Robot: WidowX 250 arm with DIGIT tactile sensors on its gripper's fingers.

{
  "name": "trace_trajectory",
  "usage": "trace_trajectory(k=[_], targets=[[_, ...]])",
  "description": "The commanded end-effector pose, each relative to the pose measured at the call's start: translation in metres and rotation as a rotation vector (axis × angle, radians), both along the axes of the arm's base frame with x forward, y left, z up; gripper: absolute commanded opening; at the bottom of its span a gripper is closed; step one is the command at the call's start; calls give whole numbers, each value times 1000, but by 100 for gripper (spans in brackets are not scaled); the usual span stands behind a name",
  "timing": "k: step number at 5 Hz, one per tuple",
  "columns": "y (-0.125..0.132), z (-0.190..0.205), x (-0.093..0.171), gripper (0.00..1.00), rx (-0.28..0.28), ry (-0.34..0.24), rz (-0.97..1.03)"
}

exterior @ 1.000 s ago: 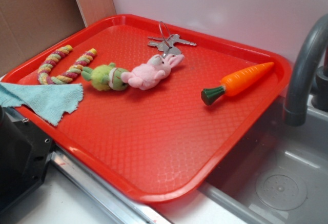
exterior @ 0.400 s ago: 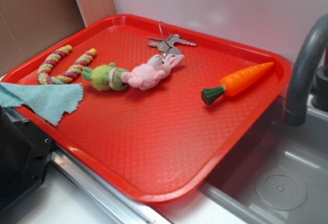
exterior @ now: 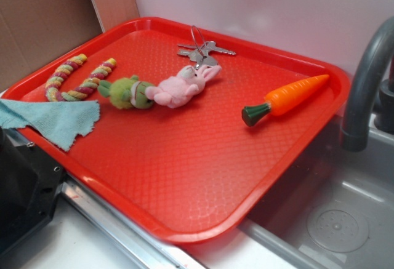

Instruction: Grab the silver keys.

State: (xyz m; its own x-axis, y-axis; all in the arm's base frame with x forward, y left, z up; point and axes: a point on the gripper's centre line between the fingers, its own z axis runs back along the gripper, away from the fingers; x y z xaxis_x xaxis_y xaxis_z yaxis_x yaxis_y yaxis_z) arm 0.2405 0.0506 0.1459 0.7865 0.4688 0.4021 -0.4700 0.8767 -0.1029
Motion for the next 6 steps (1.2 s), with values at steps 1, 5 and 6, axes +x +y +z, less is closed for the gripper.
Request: trace_trajectory(k=[1, 5, 6], targets=[[9, 13, 4, 100, 7, -39, 15], [-3, 9, 27, 100, -59, -145, 7], [-7, -10, 51, 100, -156, -187, 7]])
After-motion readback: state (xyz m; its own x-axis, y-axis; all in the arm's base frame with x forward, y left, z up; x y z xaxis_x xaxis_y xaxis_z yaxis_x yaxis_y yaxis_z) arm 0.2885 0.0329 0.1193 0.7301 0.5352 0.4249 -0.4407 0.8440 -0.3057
